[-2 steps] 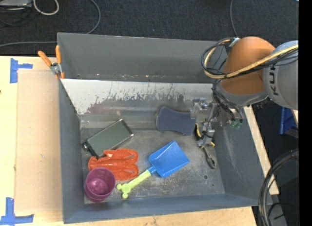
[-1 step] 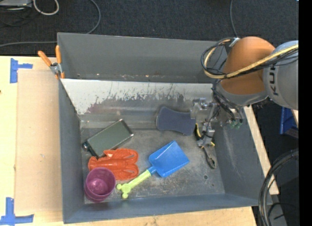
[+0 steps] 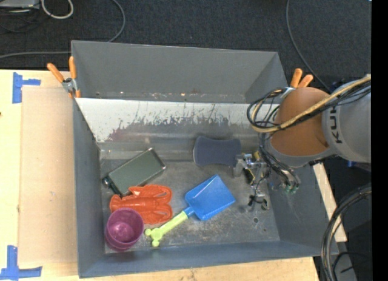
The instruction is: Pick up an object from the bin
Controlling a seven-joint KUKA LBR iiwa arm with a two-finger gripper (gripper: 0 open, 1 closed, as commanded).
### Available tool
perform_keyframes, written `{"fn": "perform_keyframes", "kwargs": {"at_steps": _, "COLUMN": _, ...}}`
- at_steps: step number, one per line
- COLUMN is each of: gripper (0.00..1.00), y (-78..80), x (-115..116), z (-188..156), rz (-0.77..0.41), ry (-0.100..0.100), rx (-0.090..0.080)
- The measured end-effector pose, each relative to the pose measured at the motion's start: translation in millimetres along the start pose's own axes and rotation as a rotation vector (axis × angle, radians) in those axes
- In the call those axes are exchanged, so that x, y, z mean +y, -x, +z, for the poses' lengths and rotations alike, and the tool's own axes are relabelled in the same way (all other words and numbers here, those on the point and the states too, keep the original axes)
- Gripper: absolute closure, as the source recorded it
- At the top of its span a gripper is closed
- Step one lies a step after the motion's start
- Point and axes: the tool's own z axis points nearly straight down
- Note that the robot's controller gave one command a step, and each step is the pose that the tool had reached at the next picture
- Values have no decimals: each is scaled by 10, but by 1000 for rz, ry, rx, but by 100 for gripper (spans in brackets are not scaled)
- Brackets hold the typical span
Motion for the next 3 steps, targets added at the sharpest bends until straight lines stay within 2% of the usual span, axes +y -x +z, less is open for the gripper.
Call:
{"fn": "perform_keyframes", "kwargs": {"at_steps": 1, "gripper": 0, "y": 2, "x": -23, "z": -24, "rz": 5, "ry": -1, "rx": -8}}
{"fn": "perform_keyframes", "kwargs": {"at_steps": 2, "gripper": 0, "y": 168, "x": 152, "z": 51, "rz": -476, "ry": -2, "rx": -9}}
{"fn": "perform_keyframes", "kwargs": {"at_steps": 3, "gripper": 0, "y": -482, "x": 200, "z": 54, "rz": 29, "ry": 0, "rx": -6}}
